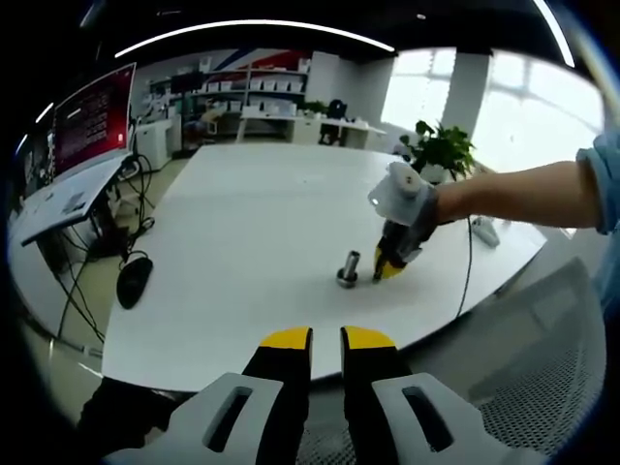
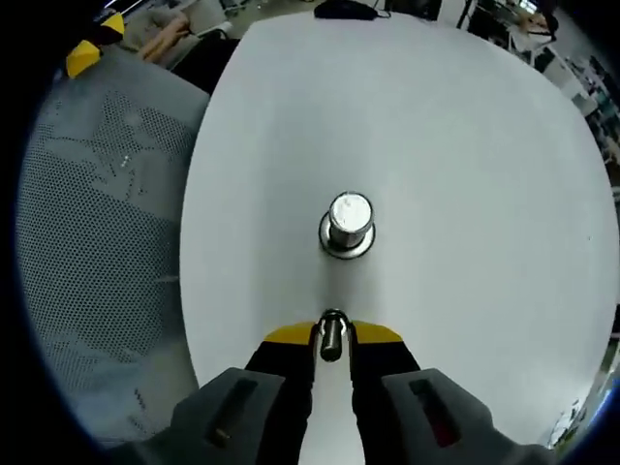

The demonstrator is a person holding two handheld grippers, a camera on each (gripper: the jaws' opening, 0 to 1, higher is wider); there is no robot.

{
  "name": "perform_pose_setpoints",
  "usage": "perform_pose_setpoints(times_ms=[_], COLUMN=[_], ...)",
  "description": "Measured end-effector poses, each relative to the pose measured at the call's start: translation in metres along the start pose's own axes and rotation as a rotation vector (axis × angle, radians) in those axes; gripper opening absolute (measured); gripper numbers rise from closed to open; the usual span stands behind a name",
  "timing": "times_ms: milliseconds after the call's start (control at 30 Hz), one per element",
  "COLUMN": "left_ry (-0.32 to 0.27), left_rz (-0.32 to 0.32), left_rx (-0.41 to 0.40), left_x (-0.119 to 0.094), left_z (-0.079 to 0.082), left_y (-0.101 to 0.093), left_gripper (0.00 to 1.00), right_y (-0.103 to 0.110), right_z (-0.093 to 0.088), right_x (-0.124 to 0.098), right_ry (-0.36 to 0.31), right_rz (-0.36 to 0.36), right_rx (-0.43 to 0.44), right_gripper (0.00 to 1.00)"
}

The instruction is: Place the washer onto the threaded stud by aligning its center hole with the stud, sliding it down to the base, and recovering from edge contact or off-axis alignment until the washer reaches the visible bottom stop.

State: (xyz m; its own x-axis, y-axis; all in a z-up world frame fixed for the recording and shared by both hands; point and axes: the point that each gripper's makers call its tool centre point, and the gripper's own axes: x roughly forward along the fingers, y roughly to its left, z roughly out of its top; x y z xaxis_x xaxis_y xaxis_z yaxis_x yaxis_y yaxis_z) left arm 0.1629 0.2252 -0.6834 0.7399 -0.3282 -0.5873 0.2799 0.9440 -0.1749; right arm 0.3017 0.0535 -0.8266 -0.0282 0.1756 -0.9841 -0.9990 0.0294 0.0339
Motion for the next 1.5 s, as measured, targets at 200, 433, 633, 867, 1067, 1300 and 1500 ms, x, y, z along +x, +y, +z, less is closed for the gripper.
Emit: perform_pose_setpoints(times_ms=[200,433,633,867,1067,1300,1500], left_ry=[0.000,-0.003,-0.003,-0.020,-0.015,-0.007,-0.002], left_rz=[-0.002,-0.002,-0.003,0.013,-0.003,0.000,0.003], left_rx=[0.002,0.002,0.005,-0.010,0.002,-0.002,0.006], left_x=[0.000,0.000,0.000,-0.001,-0.001,-0.001,-0.002], left_z=[0.000,0.001,0.001,0.003,0.003,0.001,-0.001], left_y=[-0.001,0.000,-0.001,0.002,-0.001,-0.001,0.000], left_gripper=[0.09,0.09,0.09,0.09,0.09,0.09,0.09], right_y=[0.003,0.012,0.028,0.051,0.071,0.101,0.122], right_z=[-0.004,-0.012,-0.027,-0.036,-0.048,-0.072,-0.082], right_x=[-0.015,-0.048,-0.090,-0.133,-0.174,-0.186,-0.189], right_ry=[-0.044,-0.177,-0.310,-0.482,-0.716,-0.837,-0.880], right_rz=[-0.018,-0.039,-0.086,-0.141,-0.211,-0.243,-0.236], right_rx=[0.052,0.176,0.271,0.393,0.545,0.673,0.730], right_gripper=[0.25,0.25,0.27,0.28,0.29,0.25,0.27])
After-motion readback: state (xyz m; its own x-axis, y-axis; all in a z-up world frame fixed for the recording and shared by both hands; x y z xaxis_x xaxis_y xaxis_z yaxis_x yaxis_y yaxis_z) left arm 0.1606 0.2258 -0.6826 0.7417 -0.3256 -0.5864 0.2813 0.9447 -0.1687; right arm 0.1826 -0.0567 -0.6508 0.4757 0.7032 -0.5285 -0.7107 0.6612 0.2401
